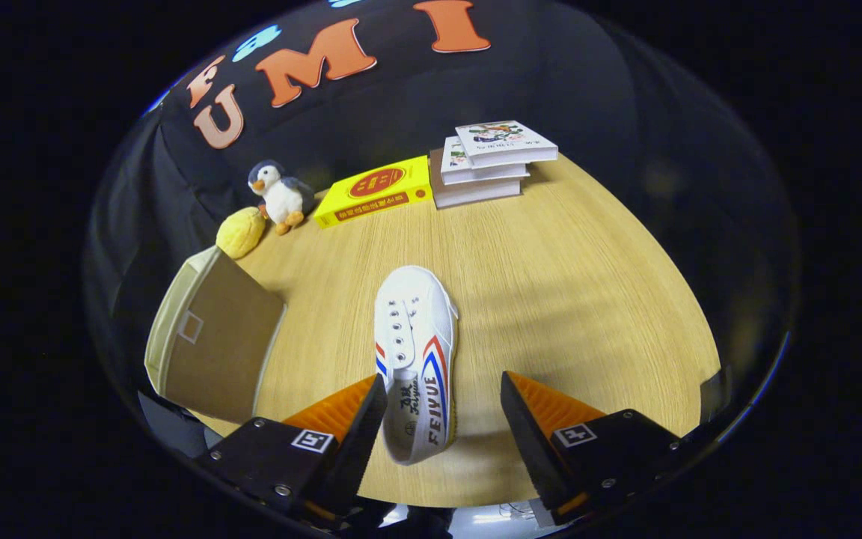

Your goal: Open the storage box then place both shoes into the box .Put the left shoe in first, then the right shoe, with the right side of both shoes facing outward in a uniform manner.

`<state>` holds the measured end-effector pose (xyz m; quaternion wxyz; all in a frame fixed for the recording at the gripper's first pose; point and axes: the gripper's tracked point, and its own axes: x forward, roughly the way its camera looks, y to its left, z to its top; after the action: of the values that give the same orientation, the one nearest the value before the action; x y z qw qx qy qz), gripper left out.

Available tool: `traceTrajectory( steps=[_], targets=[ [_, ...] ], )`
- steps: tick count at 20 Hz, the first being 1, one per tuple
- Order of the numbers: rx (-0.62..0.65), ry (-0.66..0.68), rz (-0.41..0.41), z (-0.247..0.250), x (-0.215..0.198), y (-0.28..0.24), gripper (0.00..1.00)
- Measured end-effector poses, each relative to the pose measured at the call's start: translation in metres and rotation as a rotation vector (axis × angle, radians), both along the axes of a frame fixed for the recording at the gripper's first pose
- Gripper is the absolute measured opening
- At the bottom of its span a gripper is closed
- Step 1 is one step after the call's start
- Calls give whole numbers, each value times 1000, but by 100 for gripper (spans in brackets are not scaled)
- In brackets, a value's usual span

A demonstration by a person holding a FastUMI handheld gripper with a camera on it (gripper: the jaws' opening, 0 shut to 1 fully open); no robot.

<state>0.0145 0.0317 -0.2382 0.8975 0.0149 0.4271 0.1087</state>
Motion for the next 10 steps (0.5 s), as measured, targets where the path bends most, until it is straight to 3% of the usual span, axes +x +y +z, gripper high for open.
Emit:
traceTrajectory(
  steps=[9,10],
  targets=[
    [-49,83,49,-52,13,14,63],
    [-39,82,47,-50,14,15,54]
  ],
)
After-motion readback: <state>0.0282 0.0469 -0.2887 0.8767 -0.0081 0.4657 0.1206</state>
